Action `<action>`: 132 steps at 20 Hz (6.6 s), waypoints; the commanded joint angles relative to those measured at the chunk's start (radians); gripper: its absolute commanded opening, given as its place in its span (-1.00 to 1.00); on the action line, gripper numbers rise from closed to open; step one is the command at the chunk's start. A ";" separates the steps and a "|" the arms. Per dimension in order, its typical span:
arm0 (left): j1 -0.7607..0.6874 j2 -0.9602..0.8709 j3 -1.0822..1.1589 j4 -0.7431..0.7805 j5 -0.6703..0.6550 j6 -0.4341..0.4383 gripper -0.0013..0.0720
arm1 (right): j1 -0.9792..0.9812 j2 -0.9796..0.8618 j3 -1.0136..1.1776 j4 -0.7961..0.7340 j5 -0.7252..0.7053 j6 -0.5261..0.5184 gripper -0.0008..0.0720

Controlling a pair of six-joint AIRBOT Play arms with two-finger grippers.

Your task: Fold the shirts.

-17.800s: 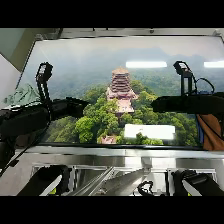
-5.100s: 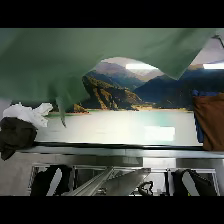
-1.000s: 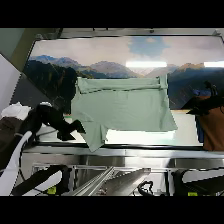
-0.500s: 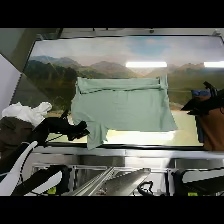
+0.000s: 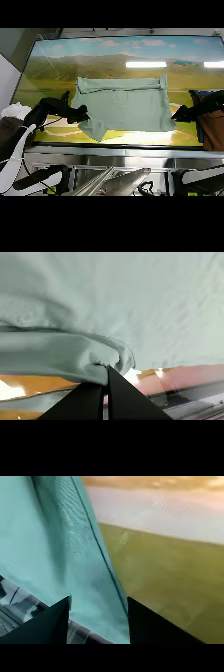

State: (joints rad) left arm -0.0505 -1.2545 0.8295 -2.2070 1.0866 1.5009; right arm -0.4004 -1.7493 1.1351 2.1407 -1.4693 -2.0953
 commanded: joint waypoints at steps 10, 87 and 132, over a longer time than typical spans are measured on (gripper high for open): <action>0.002 0.316 0.043 0.319 0.299 -0.124 -0.93 | 0.025 0.161 -0.029 -0.162 -0.027 0.178 -0.91; -0.363 -0.409 1.223 -0.027 0.167 0.045 -0.93 | 0.269 0.253 0.703 0.131 -0.138 0.257 -0.91; -0.059 0.437 0.722 -0.018 0.039 0.136 -0.93 | 0.365 -0.012 0.575 0.208 0.114 0.325 -0.91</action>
State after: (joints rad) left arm -0.0864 -0.8173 1.5509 -2.2261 1.1339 1.6390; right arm 0.0517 -1.8729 1.6501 2.3665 -1.3388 -1.8042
